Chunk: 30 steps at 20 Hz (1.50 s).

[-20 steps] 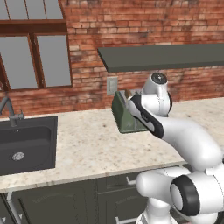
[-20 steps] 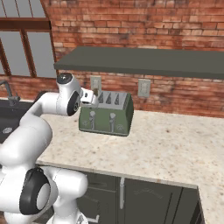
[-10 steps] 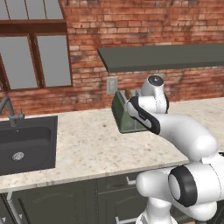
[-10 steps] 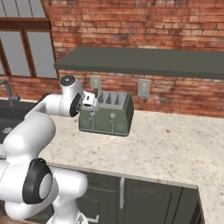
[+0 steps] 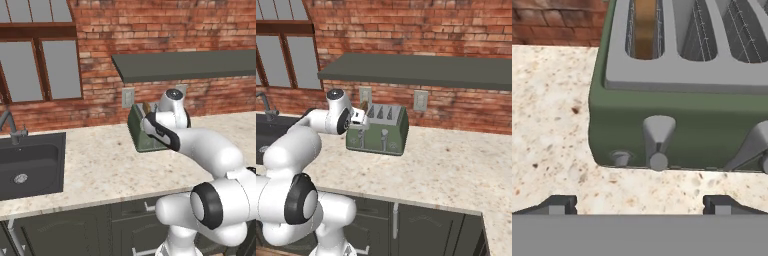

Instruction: Start the toaster. Once the lever pops up, take the bread to the plate on the dining counter.

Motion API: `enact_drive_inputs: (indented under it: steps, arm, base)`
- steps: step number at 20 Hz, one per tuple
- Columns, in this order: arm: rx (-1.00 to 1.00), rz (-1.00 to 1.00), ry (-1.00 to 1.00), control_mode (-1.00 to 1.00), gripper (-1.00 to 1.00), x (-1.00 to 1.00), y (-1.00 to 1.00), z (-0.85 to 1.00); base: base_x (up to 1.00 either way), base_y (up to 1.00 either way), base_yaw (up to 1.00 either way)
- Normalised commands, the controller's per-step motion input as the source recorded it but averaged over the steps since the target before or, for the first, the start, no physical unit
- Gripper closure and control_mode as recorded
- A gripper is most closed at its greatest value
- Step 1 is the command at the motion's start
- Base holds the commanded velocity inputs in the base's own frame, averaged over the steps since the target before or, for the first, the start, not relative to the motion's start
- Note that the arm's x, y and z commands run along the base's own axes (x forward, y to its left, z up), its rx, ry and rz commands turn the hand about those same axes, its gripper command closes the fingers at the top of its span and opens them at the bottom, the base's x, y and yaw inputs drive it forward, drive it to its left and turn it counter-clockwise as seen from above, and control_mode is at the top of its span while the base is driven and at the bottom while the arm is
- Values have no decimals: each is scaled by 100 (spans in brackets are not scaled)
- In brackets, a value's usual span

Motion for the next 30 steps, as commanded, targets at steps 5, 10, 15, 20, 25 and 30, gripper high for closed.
enact_drive_inputs:
  steps: [5,10,15,20,25,30]
  arm:
    - [0,0,0,-100,-100,10,0,-3]
    - [0,0,0,-100,-100,13,0,-2]
    - [0,0,0,-100,-100,8,0,-4]
    - [0,0,0,-100,-100,1,2,-8]
    - [0,0,0,-100,-100,0,8,-13]
    - [0,0,0,-100,-100,2,5,-13]
  base:
    - [0,0,0]
    - [0,0,0]
    - [0,0,0]
    - [0,0,0]
    - [0,0,0]
    - [0,0,0]
